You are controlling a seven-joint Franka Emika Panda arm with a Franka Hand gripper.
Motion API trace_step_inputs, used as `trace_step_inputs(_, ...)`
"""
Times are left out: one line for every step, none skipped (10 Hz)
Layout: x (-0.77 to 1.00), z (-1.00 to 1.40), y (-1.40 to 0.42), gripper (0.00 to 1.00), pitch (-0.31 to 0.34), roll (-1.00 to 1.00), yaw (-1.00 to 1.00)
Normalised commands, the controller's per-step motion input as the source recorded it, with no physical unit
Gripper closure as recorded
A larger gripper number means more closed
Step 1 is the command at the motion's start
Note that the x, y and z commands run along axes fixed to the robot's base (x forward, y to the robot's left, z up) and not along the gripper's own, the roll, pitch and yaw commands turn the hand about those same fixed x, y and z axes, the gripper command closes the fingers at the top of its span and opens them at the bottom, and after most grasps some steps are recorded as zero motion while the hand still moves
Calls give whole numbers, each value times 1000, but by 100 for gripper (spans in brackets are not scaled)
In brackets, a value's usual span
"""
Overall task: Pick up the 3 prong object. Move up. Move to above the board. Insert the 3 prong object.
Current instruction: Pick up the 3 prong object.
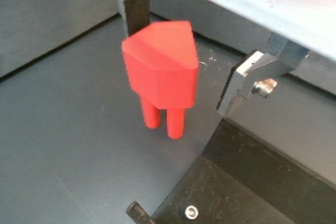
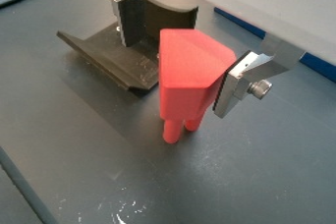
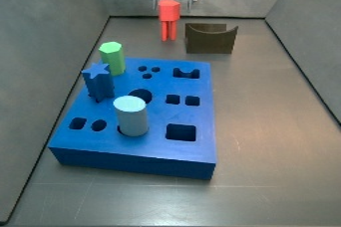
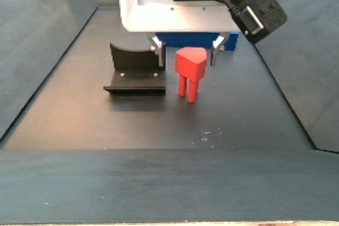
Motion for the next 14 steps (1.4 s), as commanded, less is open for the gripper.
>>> trace_step_inputs(0,-243,0,0,-27,0,0)
trace_step_inputs(0,-177,-31,0,0,0,0)
trace_step_inputs(0,-174,-66,0,0,0,0)
trace_step_inputs(-6,-109,-6,0,0,0,-203)
trace_step_inputs(0,-26,0,0,0,0,-120)
trace_step_inputs(0,0,0,0,0,0,-23)
trace_step_inputs(0,0,0,0,-14,-3,0)
trace_step_inputs(0,0,0,0,0,0,0)
trace_step_inputs(0,0,0,100,0,0,0)
trace_step_inputs(0,0,0,100,0,0,0)
trace_step_inputs(0,0,0,100,0,0,0)
trace_step_inputs(0,0,0,100,0,0,0)
trace_step_inputs(0,0,0,100,0,0,0)
trace_step_inputs(0,0,0,100,0,0,0)
